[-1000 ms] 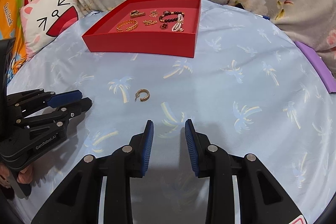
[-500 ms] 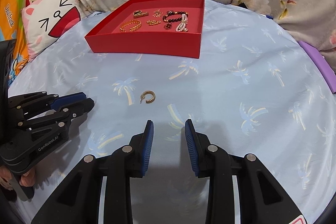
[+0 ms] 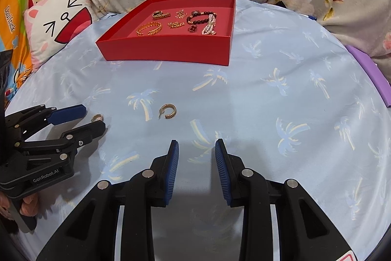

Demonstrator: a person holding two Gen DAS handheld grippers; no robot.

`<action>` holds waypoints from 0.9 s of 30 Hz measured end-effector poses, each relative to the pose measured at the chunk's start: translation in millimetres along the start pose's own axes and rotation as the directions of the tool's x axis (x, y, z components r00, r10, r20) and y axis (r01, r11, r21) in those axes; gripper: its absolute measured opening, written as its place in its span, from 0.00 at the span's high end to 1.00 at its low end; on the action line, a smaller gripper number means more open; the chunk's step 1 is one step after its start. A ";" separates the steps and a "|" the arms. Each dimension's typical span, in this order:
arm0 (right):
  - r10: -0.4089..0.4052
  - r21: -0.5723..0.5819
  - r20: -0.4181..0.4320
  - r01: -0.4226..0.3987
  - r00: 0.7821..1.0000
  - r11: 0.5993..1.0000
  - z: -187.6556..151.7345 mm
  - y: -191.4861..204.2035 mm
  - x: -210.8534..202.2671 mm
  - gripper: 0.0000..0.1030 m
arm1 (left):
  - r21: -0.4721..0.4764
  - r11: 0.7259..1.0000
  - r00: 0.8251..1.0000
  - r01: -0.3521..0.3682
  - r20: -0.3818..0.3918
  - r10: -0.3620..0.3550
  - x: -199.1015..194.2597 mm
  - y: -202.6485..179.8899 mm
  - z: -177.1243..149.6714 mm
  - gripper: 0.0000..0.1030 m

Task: Organize jewelry
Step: 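Grasp a gold hoop earring with the left tool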

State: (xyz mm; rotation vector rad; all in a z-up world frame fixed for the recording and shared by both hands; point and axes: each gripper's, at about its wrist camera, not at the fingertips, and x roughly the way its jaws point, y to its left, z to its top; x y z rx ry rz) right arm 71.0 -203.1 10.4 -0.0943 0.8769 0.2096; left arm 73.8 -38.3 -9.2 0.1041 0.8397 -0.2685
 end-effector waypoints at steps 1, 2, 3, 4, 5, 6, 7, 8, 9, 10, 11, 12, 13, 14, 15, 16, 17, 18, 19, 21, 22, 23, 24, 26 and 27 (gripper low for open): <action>0.001 -0.003 -0.002 -0.001 1.000 1.000 0.0 1.0 0.7 0.70 | -0.002 1.000 1.000 0.004 -0.006 -0.004 1.6 0.1 0.6 0.53; 0.002 -0.005 -0.003 -0.002 1.000 1.000 0.2 1.4 1.1 0.70 | -0.004 1.000 1.000 0.002 -0.006 -0.002 2.4 -0.1 1.5 0.53; 0.003 -0.007 -0.003 -0.003 1.000 1.000 0.4 2.2 1.4 0.70 | -0.002 1.000 1.000 0.005 -0.006 -0.005 3.3 -0.6 2.3 0.55; 0.006 -0.010 -0.004 -0.006 1.000 1.000 0.8 3.1 1.7 0.70 | 0.000 1.000 1.000 0.004 -0.006 -0.004 4.1 -1.2 2.6 0.58; 0.009 -0.011 -0.003 -0.009 1.000 1.000 1.3 4.1 2.0 0.70 | 0.001 1.000 1.000 0.002 -0.006 -0.002 4.6 -1.8 3.2 0.61; 0.012 -0.012 -0.003 -0.012 1.000 1.000 2.0 5.0 2.3 0.70 | 0.002 1.000 1.000 0.005 -0.005 -0.005 4.9 -2.3 3.5 0.67; 0.017 -0.011 -0.004 -0.017 1.000 1.000 3.1 5.6 3.0 0.70 | 0.003 1.000 1.000 0.009 -0.004 -0.009 5.0 -2.9 3.8 0.72; 0.019 -0.010 -0.003 -0.019 1.000 1.000 3.8 5.6 3.5 0.70 | 0.004 1.000 1.000 0.012 -0.004 -0.012 5.2 -3.1 3.8 0.74; 0.022 -0.009 -0.002 -0.022 1.000 1.000 5.0 5.9 4.3 0.70 | 0.007 1.000 1.000 0.018 -0.004 -0.018 5.1 -3.8 3.8 0.79; 0.024 -0.009 -0.002 -0.024 1.000 1.000 6.0 6.4 5.0 0.70 | 0.009 1.000 1.000 0.019 -0.004 -0.019 5.2 -4.3 4.0 0.83; 0.025 -0.009 -0.001 -0.025 1.000 1.000 7.4 7.1 6.2 0.70 | 0.010 1.000 1.000 0.024 -0.004 -0.024 5.3 -4.8 4.2 0.84; 0.026 -0.010 0.000 -0.026 1.000 1.000 9.1 8.0 7.4 0.70 | 0.010 0.999 0.999 0.033 -0.004 -0.033 5.0 -5.3 4.1 0.84; 0.031 -0.010 0.001 -0.031 1.000 0.999 11.7 9.2 9.1 0.70 | 0.009 0.999 0.999 0.035 -0.004 -0.035 5.0 -5.3 4.0 0.84; 0.036 -0.011 0.002 -0.036 0.999 0.999 14.3 10.6 10.7 0.70 | 0.009 0.999 0.999 0.040 -0.004 -0.040 4.8 -5.7 3.9 0.84; 0.042 -0.013 0.003 -0.042 0.999 0.999 16.8 12.1 12.1 0.70 | 0.010 0.999 0.999 0.043 -0.004 -0.043 4.7 -6.0 3.9 0.84; 0.046 -0.015 0.004 -0.046 0.999 0.999 19.1 13.7 13.4 0.70 | 0.010 0.999 0.999 0.043 -0.003 -0.043 4.4 -6.2 3.8 0.84; 0.051 -0.018 0.004 -0.051 0.999 0.999 22.4 16.0 15.8 0.70 | 0.009 0.999 0.999 0.045 -0.003 -0.045 4.3 -6.2 3.7 0.84; 0.054 -0.021 0.003 -0.053 0.999 0.998 25.1 18.0 18.3 0.70 | 0.006 0.999 0.999 0.048 -0.003 -0.048 4.3 -6.1 3.8 0.84; 0.055 -0.025 0.001 -0.054 0.999 0.998 28.2 20.1 21.9 0.70 | 0.004 0.999 0.999 0.048 -0.003 -0.048 4.3 -5.9 3.8 0.84; 0.050 -0.031 -0.006 -0.050 0.999 0.998 32.0 23.4 28.2 0.70 | 0.000 0.999 0.999 0.050 -0.003 -0.050 4.3 -5.5 3.6 0.84; 0.045 -0.036 -0.011 -0.045 0.999 0.998 33.7 25.5 32.5 0.70 | 0.001 0.999 0.999 0.051 -0.004 -0.051 4.1 -5.0 3.6 0.84; 0.041 -0.040 -0.015 -0.041 0.999 0.998 34.5 26.8 35.3 0.70 | -0.001 0.999 0.999 0.053 -0.004 -0.053 4.0 -4.3 3.6 0.84; 0.035 -0.044 -0.017 -0.036 0.999 0.998 35.0 28.2 38.0 0.70 | -0.003 0.998 0.998 0.055 -0.004 -0.055 4.1 -4.0 3.6 0.84; 0.021 -0.058 -0.012 -0.022 1.000 0.998 35.5 30.3 38.7 0.70 | -0.004 0.998 0.998 0.057 -0.004 -0.057 4.2 -3.4 3.6 0.84; 0.018 -0.061 -0.011 -0.018 1.000 0.998 35.6 30.6 38.8 0.72 | -0.003 0.998 0.998 0.057 -0.004 -0.057 4.3 -3.3 3.7 0.84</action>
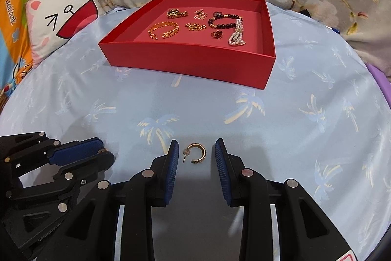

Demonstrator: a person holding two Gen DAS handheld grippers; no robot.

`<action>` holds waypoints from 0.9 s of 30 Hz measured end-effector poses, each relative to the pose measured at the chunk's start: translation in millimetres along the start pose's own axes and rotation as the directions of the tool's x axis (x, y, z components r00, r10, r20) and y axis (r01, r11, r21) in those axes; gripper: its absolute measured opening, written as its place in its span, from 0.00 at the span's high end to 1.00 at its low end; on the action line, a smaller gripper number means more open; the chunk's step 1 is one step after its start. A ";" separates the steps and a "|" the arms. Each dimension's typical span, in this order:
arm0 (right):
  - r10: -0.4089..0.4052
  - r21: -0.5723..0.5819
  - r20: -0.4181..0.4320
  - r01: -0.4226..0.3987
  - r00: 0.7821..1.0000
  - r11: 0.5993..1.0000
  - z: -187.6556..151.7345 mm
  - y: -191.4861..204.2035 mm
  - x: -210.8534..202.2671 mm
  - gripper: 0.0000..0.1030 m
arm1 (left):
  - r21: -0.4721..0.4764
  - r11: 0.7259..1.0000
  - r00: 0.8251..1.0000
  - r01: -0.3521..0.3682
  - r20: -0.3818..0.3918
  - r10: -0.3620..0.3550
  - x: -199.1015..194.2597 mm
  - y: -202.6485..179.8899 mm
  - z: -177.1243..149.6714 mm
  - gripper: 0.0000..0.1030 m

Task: Organize jewelry
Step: 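Grasp a gold hoop earring with the left tool, then carry the hoop earring into the red box and open the left tool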

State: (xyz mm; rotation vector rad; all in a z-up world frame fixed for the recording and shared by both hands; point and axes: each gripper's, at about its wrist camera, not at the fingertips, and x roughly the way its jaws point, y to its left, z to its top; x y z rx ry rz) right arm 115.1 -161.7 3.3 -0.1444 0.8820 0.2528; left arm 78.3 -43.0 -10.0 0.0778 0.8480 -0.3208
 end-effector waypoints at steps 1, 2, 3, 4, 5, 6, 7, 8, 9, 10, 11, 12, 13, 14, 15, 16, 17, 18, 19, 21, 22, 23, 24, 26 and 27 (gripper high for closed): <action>-0.002 0.000 0.000 0.002 1.000 1.000 0.3 -0.2 0.3 0.73 | 0.001 1.000 1.000 0.000 0.000 0.000 0.0 -0.1 0.0 0.84; -0.003 -0.001 0.001 0.003 1.000 1.000 0.4 -0.3 0.3 0.74 | 0.000 1.000 1.000 0.001 0.000 -0.001 0.0 0.1 0.0 0.84; -0.002 -0.002 0.001 0.002 1.000 1.000 0.5 -0.5 0.4 0.77 | 0.000 1.000 1.000 0.001 0.000 -0.001 0.0 0.1 0.0 0.84; -0.003 -0.003 0.002 0.003 1.000 1.000 0.3 0.1 0.2 0.79 | 0.000 1.000 1.000 0.000 0.000 0.000 0.0 -0.1 0.0 0.84; -0.005 -0.005 0.003 0.005 1.000 1.000 0.3 0.5 0.2 0.83 | 0.000 1.000 1.000 0.000 0.000 0.000 0.0 -0.2 0.0 0.84; -0.006 -0.008 0.003 0.006 1.000 1.000 0.3 0.5 0.2 0.84 | 0.000 1.000 1.000 0.000 0.000 0.000 0.0 -0.1 0.0 0.84; -0.010 -0.011 0.004 0.010 1.000 1.000 0.3 1.1 0.1 0.84 | 0.000 1.000 1.000 0.000 0.000 0.000 0.0 -0.1 0.0 0.84; -0.012 -0.013 0.005 0.012 1.000 1.000 0.1 1.3 0.2 0.84 | 0.001 1.000 1.000 0.000 0.000 0.000 0.0 -0.2 0.0 0.84; -0.012 -0.013 0.005 0.012 1.000 1.000 0.1 1.3 0.1 0.84 | 0.000 1.000 1.000 0.000 0.000 0.000 0.0 -0.1 -0.1 0.84; -0.012 -0.013 0.006 0.012 1.000 1.000 0.1 1.1 0.2 0.84 | 0.000 1.000 1.000 0.000 0.000 0.000 0.1 0.0 -0.2 0.84; -0.011 -0.012 0.005 0.011 1.000 1.000 -0.1 1.5 0.2 0.84 | 0.000 1.000 1.000 0.001 0.000 -0.001 0.2 -0.1 -0.3 0.84; -0.012 -0.012 0.006 0.012 1.000 1.000 -0.1 1.5 0.2 0.84 | 0.000 1.000 1.000 0.001 0.000 -0.001 0.3 -0.2 -0.3 0.84; -0.011 -0.012 0.006 0.011 1.000 1.000 -0.1 1.3 0.2 0.84 | 0.000 1.000 1.000 0.001 0.000 -0.001 0.3 -0.2 -0.4 0.84; -0.011 -0.011 0.006 0.011 1.000 1.000 -0.1 1.2 0.1 0.84 | -0.001 1.000 1.000 0.001 0.000 -0.001 0.3 -0.4 -0.4 0.84; -0.010 -0.009 0.006 0.010 1.000 1.000 -0.1 0.8 -0.1 0.84 | -0.001 1.000 1.000 0.001 0.000 -0.001 0.4 -0.5 -0.5 0.84; -0.008 -0.006 0.007 0.008 1.000 1.000 -0.2 0.5 -0.5 0.84 | -0.002 1.000 1.000 0.002 0.001 -0.002 0.3 -0.3 -0.5 0.84; -0.008 -0.006 0.009 0.008 1.000 1.000 -0.6 -0.5 -1.7 0.84 | -0.002 1.000 1.000 0.000 0.000 0.000 0.4 -0.5 -0.4 0.84; -0.008 -0.005 0.010 0.008 1.000 1.000 -1.0 -1.3 -3.0 0.84 | -0.002 1.000 1.000 -0.005 0.002 0.005 -0.2 -0.2 -0.1 0.84; -0.008 -0.003 0.011 0.008 1.000 1.000 -0.8 -2.4 -4.7 0.84 | -0.003 1.000 1.000 -0.010 0.005 0.010 -2.1 0.8 1.2 0.84; 0.002 0.008 0.019 -0.003 1.000 1.000 2.1 -6.3 -11.9 0.84 | -0.022 1.000 1.000 -0.002 0.021 0.002 -11.4 7.2 9.0 0.84; 0.009 0.014 0.028 -0.009 1.000 1.000 6.3 -8.7 -17.9 0.84 | -0.027 1.000 0.999 -0.001 0.033 0.002 -16.6 10.8 13.3 0.84; 0.013 0.015 0.037 -0.013 0.999 1.000 10.3 -9.2 -23.3 0.84 | -0.027 1.000 0.998 -0.011 0.057 0.012 -23.9 15.1 21.2 0.84; 0.013 0.011 0.050 -0.014 0.999 1.000 17.2 -10.2 -29.4 0.84 | -0.021 0.999 0.996 -0.031 0.087 0.033 -31.1 19.1 31.4 0.84; 0.011 0.003 0.085 -0.012 0.996 1.000 37.2 -12.3 -42.2 0.84 | -0.017 0.998 0.988 -0.067 0.137 0.069 -42.1 26.3 51.8 0.84; 0.013 0.004 0.101 -0.013 0.995 1.000 48.8 -13.2 -47.6 0.84 | -0.018 0.996 0.982 -0.085 0.168 0.086 -48.5 31.8 66.8 0.84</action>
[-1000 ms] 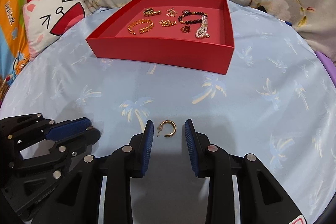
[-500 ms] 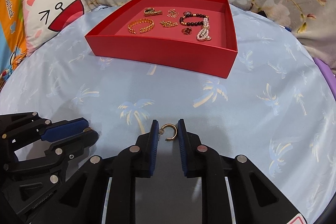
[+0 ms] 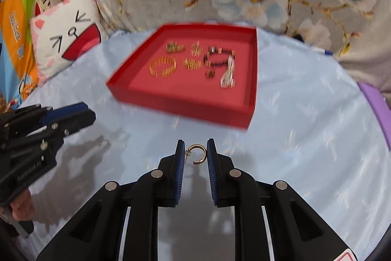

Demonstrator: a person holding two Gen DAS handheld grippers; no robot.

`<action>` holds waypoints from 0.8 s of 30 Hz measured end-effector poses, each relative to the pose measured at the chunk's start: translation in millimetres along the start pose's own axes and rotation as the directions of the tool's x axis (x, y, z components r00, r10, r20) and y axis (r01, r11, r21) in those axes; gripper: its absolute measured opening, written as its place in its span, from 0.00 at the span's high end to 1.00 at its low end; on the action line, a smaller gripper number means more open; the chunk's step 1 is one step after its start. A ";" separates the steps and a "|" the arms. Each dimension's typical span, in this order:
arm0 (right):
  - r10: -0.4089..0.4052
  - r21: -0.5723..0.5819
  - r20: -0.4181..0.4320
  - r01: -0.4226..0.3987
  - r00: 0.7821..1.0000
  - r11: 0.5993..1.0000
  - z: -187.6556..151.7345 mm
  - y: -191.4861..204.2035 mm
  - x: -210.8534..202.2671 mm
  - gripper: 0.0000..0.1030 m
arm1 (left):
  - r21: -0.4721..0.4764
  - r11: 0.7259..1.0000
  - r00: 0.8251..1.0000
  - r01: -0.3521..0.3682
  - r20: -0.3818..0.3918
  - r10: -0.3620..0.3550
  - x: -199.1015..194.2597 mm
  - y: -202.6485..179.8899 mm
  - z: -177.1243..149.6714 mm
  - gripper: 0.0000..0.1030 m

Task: Organize jewelry
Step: 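Carry the hoop earring into the red box and open the left tool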

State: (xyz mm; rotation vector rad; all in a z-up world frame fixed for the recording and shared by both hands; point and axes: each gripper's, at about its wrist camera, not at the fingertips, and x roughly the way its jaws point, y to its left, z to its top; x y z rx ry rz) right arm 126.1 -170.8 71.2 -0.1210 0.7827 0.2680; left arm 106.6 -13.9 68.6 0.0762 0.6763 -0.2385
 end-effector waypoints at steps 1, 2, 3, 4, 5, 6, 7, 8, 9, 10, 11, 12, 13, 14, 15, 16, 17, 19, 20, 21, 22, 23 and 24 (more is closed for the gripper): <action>0.001 0.000 0.021 -0.001 1.000 1.000 15.4 -1.0 -3.8 0.84 | 0.000 1.000 1.000 -0.012 0.021 0.012 -1.3 3.7 11.1 0.84; 0.000 -0.002 0.035 0.000 0.999 1.000 25.9 -2.0 -5.2 0.84 | 0.001 1.000 0.999 -0.025 0.046 0.025 -1.6 8.1 25.2 0.84; -0.010 -0.006 0.057 0.010 0.998 1.000 41.0 -2.5 -5.4 0.84 | -0.002 0.999 0.997 -0.037 0.063 0.037 -1.6 11.6 34.9 0.84; -0.017 -0.005 0.071 0.017 0.997 1.000 54.7 -3.6 -2.6 0.84 | -0.018 0.998 0.995 -0.054 0.079 0.055 2.4 17.5 48.9 0.84; -0.011 0.001 0.073 0.011 0.997 1.000 65.9 -5.3 2.9 0.84 | -0.027 0.998 0.995 -0.050 0.079 0.052 7.6 22.1 57.8 0.84; 0.002 0.019 0.068 -0.003 0.998 1.000 75.2 -7.9 10.9 0.84 | -0.047 0.998 0.997 -0.043 0.064 0.046 18.8 28.1 68.1 0.84; 0.013 0.035 0.061 -0.015 0.998 0.999 80.8 -9.9 18.2 0.84 | -0.063 0.997 0.998 -0.036 0.041 0.039 30.0 33.0 74.2 0.84; 0.030 0.054 0.042 -0.032 0.999 0.998 87.6 -12.2 32.4 0.84 | -0.074 0.997 0.999 -0.030 0.020 0.031 39.3 36.6 77.2 0.84; 0.032 0.062 0.031 -0.034 0.999 0.997 89.1 -12.8 42.9 0.84 | -0.091 0.995 1.000 -0.029 -0.011 0.028 54.8 40.8 78.9 0.84; 0.028 0.064 0.019 -0.029 0.999 0.997 89.4 -12.5 54.2 0.84 | -0.092 0.995 0.999 -0.031 -0.032 0.028 65.0 41.7 78.9 0.84; 0.028 0.061 0.002 -0.028 1.000 0.998 88.4 -11.3 66.5 0.84 | -0.089 0.995 0.998 -0.036 -0.055 0.031 76.5 42.7 77.3 0.84; 0.028 0.061 -0.013 -0.027 1.000 0.998 87.2 -10.7 77.1 0.84 | -0.087 0.995 0.996 -0.048 -0.079 0.041 90.5 43.6 75.0 0.84; 0.026 0.062 -0.028 -0.024 0.999 0.998 85.8 -10.1 87.1 0.84 | -0.083 0.995 0.995 -0.050 -0.095 0.042 99.2 42.7 73.1 0.84; 0.022 0.062 -0.046 -0.019 0.999 0.998 84.1 -9.8 98.1 0.84 | -0.081 0.995 0.993 -0.053 -0.109 0.044 108.2 42.5 70.6 0.84; 0.015 0.061 -0.057 -0.012 0.998 0.998 82.6 -9.9 106.1 0.84 | -0.080 0.995 0.992 -0.059 -0.120 0.049 116.5 42.7 68.5 0.84; 0.012 0.061 -0.065 -0.008 0.998 0.998 81.3 -10.3 112.3 0.84 | -0.078 0.995 0.991 -0.060 -0.124 0.050 120.6 42.5 67.3 0.84; 0.013 0.063 -0.069 -0.009 0.998 0.998 80.6 -10.2 115.6 0.84 | -0.073 0.995 0.991 -0.064 -0.125 0.054 124.2 42.2 65.8 0.84; 0.016 0.062 -0.071 -0.012 0.997 0.998 79.9 -11.5 119.9 0.83 | -0.069 0.995 0.991 -0.070 -0.120 0.062 129.1 41.8 63.3 0.84; 0.012 0.057 -0.067 -0.008 0.998 0.998 79.9 -11.1 120.9 0.83 | -0.069 0.995 0.991 -0.071 -0.115 0.062 130.5 42.4 63.2 0.83; 0.004 0.055 -0.056 -0.001 0.998 0.998 79.4 -11.3 120.1 0.82 | -0.071 0.995 0.992 -0.075 -0.110 0.067 131.4 43.0 63.1 0.79; 0.001 0.054 -0.050 0.001 0.999 0.999 79.2 -11.9 119.7 0.81 | -0.074 0.994 0.992 -0.076 -0.107 0.068 132.3 43.1 63.4 0.73; 0.003 0.056 -0.044 0.000 0.999 0.998 79.6 -12.7 118.4 0.81 | -0.078 0.994 0.992 -0.078 -0.105 0.070 132.9 43.6 63.9 0.70; 0.006 0.063 -0.038 -0.003 0.999 0.998 79.7 -13.7 117.1 0.81 | -0.086 0.993 0.992 -0.079 -0.102 0.070 132.2 45.0 63.9 0.68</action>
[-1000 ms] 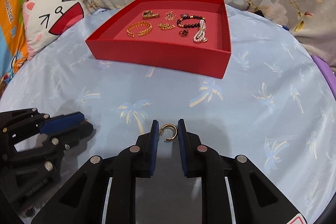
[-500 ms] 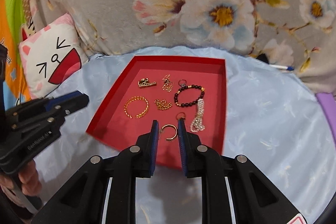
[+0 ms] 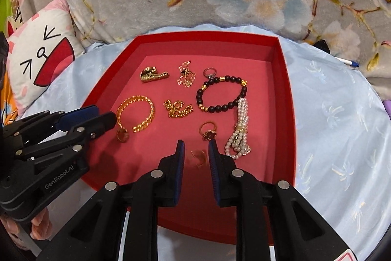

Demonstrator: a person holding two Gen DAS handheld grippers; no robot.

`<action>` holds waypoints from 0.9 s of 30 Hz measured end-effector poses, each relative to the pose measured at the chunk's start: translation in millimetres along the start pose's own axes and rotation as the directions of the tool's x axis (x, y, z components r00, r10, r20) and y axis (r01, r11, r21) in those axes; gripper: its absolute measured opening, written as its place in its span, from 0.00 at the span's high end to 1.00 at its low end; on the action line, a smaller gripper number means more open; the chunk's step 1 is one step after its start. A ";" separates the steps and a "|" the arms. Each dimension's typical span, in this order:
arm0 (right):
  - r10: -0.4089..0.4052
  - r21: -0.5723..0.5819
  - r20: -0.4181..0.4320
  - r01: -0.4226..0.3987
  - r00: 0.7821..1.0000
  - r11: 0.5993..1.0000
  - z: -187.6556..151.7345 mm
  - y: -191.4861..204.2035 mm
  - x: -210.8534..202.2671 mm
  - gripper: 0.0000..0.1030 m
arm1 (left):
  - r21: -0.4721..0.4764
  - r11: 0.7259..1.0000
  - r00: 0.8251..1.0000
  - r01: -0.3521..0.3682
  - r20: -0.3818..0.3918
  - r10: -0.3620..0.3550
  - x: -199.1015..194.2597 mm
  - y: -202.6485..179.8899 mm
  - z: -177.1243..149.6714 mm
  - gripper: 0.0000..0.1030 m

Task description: Organize jewelry

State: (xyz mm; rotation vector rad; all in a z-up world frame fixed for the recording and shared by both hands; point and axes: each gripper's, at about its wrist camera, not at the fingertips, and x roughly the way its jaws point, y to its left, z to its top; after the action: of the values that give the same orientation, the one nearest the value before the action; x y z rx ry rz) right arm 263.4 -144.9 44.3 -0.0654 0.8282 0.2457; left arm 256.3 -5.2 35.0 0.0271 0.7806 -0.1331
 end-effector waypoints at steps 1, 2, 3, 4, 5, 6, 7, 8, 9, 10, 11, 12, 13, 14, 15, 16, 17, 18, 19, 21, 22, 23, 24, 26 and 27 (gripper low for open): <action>0.005 0.009 0.006 -0.005 1.000 1.000 0.6 -1.8 -2.0 0.81 | -0.004 1.000 1.000 0.001 0.003 -0.001 -0.2 1.1 1.5 0.68; 0.010 0.019 0.016 -0.010 1.000 1.000 1.3 -4.1 -5.8 0.81 | -0.009 1.000 1.000 0.001 0.007 -0.001 -1.6 2.0 2.4 0.68; 0.011 0.025 0.023 -0.011 1.000 1.000 2.5 -6.2 -8.7 0.81 | -0.014 1.000 1.000 0.001 0.012 -0.001 -4.4 3.3 3.0 0.67; 0.011 0.031 0.031 -0.012 0.999 0.999 3.3 -8.2 -12.5 0.81 | -0.016 1.000 1.000 0.000 0.016 0.001 -6.6 4.0 4.2 0.67; 0.012 0.038 0.040 -0.013 0.999 0.999 4.0 -10.4 -17.9 0.80 | -0.020 1.000 1.000 -0.002 0.025 0.003 -11.0 5.1 5.1 0.67; 0.011 0.044 0.047 -0.013 0.999 0.999 4.4 -11.9 -22.6 0.80 | -0.023 1.000 0.999 -0.002 0.035 0.003 -16.1 5.9 5.7 0.67; 0.012 0.050 0.055 -0.015 0.998 0.999 3.7 -13.9 -28.3 0.80 | -0.025 1.000 0.999 -0.004 0.044 0.005 -21.7 6.3 5.7 0.66; 0.014 0.056 0.064 -0.018 0.998 0.998 1.9 -15.9 -35.8 0.80 | -0.026 1.000 0.999 -0.006 0.054 0.007 -27.6 7.1 5.7 0.66; 0.017 0.059 0.070 -0.021 0.997 0.998 -0.2 -17.0 -42.7 0.79 | -0.027 1.000 0.998 -0.010 0.066 0.012 -35.7 7.6 4.3 0.62; 0.017 0.059 0.077 -0.022 0.997 0.998 -5.4 -17.5 -52.7 0.78 | -0.028 1.000 0.997 -0.012 0.074 0.014 -41.7 7.4 2.3 0.57; 0.016 0.058 0.083 -0.020 0.996 0.998 -10.1 -17.4 -61.2 0.75 | -0.029 1.000 0.996 -0.013 0.091 0.015 -52.9 7.9 -1.6 0.55; 0.015 0.055 0.092 -0.020 0.996 0.998 -16.7 -17.3 -70.6 0.71 | -0.025 1.000 0.994 -0.018 0.105 0.021 -63.4 7.7 -6.3 0.54; 0.011 0.047 0.103 -0.016 0.995 0.999 -26.9 -15.5 -82.4 0.69 | -0.021 1.000 0.993 -0.022 0.116 0.024 -71.2 6.9 -10.7 0.54; 0.004 0.041 0.109 -0.009 0.994 0.999 -34.6 -13.8 -90.3 0.66 | -0.014 0.999 0.991 -0.030 0.127 0.032 -80.7 5.5 -18.1 0.53; -0.003 0.033 0.116 -0.001 0.993 0.999 -44.5 -11.5 -98.0 0.62 | -0.008 0.999 0.990 -0.039 0.133 0.040 -89.0 3.4 -26.5 0.53; -0.012 0.028 0.120 0.009 0.993 1.000 -57.4 -8.5 -106.2 0.60 | -0.003 0.999 0.990 -0.040 0.134 0.040 -94.3 1.2 -33.0 0.53; -0.021 0.027 0.120 0.017 0.993 0.999 -66.7 -6.0 -110.9 0.58 | 0.001 0.999 0.991 -0.039 0.131 0.038 -99.6 -0.9 -40.9 0.53; -0.027 0.027 0.117 0.024 0.993 0.999 -78.2 -2.8 -115.3 0.58 | 0.002 0.999 0.991 -0.042 0.126 0.042 -104.4 -4.1 -51.5 0.53; -0.028 0.030 0.111 0.025 0.993 0.999 -86.4 -1.5 -117.8 0.57 | 0.002 0.999 0.992 -0.044 0.121 0.044 -107.2 -7.0 -59.8 0.53; -0.019 0.038 0.091 0.016 0.996 0.999 -104.8 3.0 -120.6 0.57 | 0.001 0.999 0.992 -0.049 0.113 0.048 -110.7 -12.7 -75.7 0.53; -0.016 0.042 0.083 0.012 0.996 0.999 -110.6 4.8 -120.6 0.57 | -0.002 0.999 0.992 -0.052 0.113 0.052 -111.8 -14.4 -82.2 0.53; -0.015 0.049 0.072 0.012 0.997 0.999 -118.9 7.3 -119.5 0.57 | -0.004 0.998 0.992 -0.061 0.114 0.061 -112.4 -16.7 -89.1 0.53; -0.021 0.052 0.068 0.017 0.997 0.998 -124.2 8.6 -118.7 0.57 | -0.003 0.997 0.990 -0.077 0.115 0.076 -112.1 -20.3 -96.4 0.53; -0.048 0.054 0.073 0.044 0.996 0.998 -133.6 12.9 -118.1 0.54 | -0.002 0.995 0.989 -0.095 0.109 0.095 -110.5 -25.2 -107.5 0.53; -0.056 0.058 0.081 0.051 0.995 0.997 -136.8 15.1 -118.3 0.51 | -0.006 0.995 0.990 -0.098 0.106 0.098 -109.3 -26.4 -111.3 0.52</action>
State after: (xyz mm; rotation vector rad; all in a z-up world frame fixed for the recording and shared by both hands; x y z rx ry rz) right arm 84.3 -173.7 39.5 -0.0249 0.7496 0.1735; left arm 98.2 -11.2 33.5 0.0574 0.6717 -0.0408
